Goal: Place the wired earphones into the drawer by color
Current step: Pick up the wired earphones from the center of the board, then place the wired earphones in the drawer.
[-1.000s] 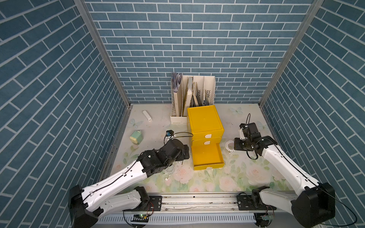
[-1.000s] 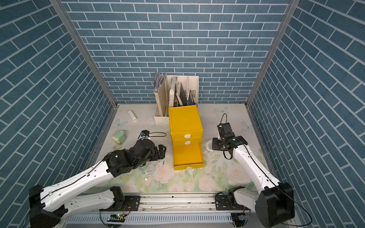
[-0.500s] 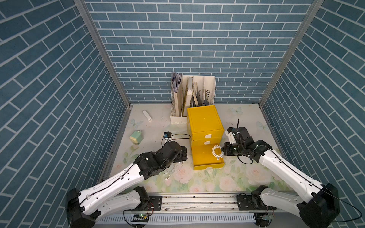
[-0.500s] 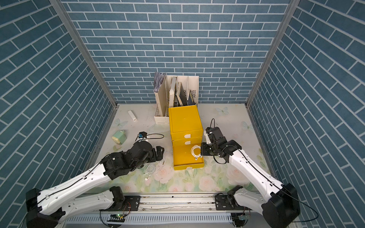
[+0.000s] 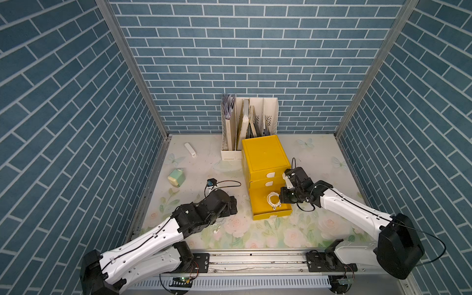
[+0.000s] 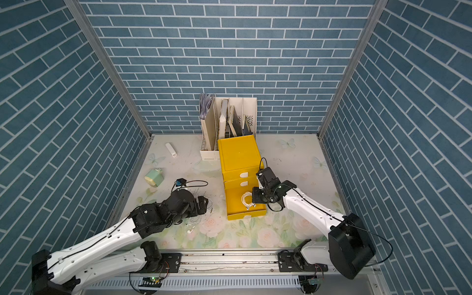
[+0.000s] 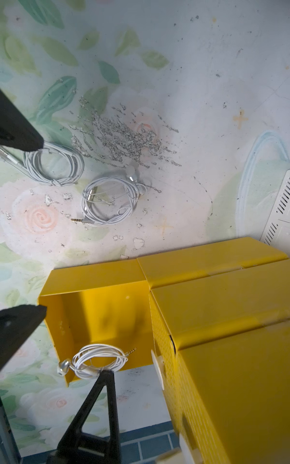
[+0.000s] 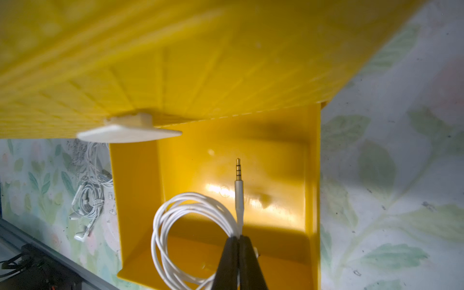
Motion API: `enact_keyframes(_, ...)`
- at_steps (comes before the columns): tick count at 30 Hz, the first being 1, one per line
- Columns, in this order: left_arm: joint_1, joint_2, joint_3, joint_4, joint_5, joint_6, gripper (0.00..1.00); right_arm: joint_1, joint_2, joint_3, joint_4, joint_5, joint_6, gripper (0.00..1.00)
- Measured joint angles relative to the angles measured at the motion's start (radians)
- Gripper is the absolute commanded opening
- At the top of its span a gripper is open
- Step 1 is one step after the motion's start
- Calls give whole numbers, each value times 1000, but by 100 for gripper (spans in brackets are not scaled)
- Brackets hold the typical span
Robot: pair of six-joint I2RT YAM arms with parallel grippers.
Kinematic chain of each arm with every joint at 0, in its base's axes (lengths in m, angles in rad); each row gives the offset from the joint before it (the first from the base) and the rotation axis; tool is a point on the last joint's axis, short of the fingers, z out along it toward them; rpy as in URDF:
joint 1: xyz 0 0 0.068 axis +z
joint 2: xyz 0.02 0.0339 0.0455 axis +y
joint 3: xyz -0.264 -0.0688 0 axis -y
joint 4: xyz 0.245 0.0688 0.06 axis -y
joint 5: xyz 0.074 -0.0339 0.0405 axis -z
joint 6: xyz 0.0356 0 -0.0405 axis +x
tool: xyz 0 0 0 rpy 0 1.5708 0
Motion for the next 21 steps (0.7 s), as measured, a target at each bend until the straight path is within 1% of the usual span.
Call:
enact_keyframes(7,2,-2,-10,2,13,-10,100,0,11,-48,42,82,13,0)
enact_keyframes(13,2,-2,-28,26,22,-14,100,-1,24,-98,89,129,24,0)
enact_keyframes(19,2,-1,-69,32,45,-50,100,-1,31,-113,119,130,25,17)
enact_keyframes(21,8,0,-87,33,59,-73,100,-1,29,-113,124,130,26,20)
